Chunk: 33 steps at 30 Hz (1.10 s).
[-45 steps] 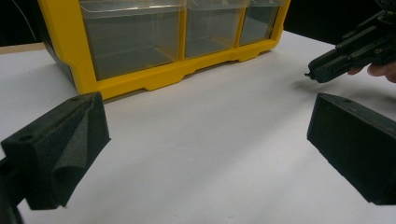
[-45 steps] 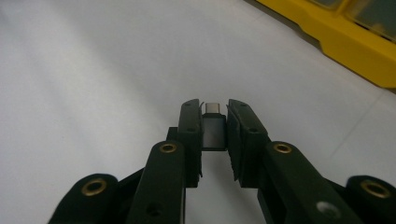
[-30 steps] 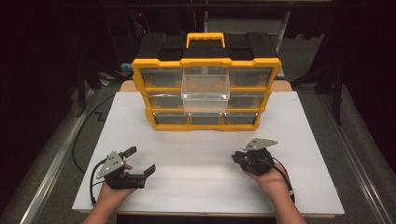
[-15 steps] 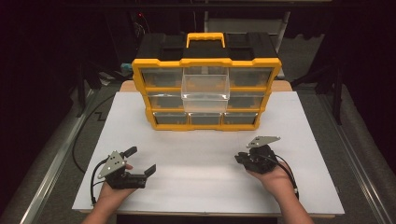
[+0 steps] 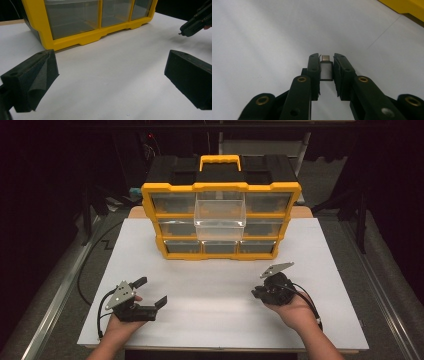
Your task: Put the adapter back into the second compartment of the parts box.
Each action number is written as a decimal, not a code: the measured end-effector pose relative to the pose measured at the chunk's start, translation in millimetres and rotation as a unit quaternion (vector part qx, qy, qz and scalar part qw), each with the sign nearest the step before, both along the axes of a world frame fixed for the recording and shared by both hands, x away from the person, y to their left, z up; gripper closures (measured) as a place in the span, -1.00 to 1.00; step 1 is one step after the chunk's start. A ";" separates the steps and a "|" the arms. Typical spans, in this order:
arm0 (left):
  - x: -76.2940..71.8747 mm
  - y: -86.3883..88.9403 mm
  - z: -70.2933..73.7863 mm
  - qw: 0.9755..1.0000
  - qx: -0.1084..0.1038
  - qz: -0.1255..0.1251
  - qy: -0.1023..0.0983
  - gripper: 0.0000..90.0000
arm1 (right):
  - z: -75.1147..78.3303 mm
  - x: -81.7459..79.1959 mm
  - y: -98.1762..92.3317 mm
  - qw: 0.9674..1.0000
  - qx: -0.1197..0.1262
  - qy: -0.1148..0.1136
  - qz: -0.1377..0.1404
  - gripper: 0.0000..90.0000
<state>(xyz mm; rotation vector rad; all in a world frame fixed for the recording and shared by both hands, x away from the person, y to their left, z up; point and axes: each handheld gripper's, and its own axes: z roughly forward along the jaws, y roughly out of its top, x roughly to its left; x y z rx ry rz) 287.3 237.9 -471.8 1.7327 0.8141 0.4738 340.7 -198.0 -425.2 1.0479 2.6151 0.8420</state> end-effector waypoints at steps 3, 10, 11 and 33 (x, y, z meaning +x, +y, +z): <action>-0.3 0.5 0.4 1.000 -0.002 0.001 -0.002 -0.99 | 0.6 0.7 0.1 1.000 -0.005 0.003 0.008 0.71; -1.4 1.1 0.8 1.000 -0.004 0.002 -0.003 -0.99 | 3.0 3.5 2.7 0.999 -0.019 0.017 0.021 0.71; -1.5 1.2 0.9 1.000 -0.002 0.002 -0.003 -0.99 | 3.2 3.8 3.6 0.999 -0.023 0.019 0.025 0.71; -1.7 1.0 0.4 1.000 -0.001 -0.004 -0.005 -0.99 | 13.0 9.6 8.4 0.992 -0.074 0.077 0.062 0.71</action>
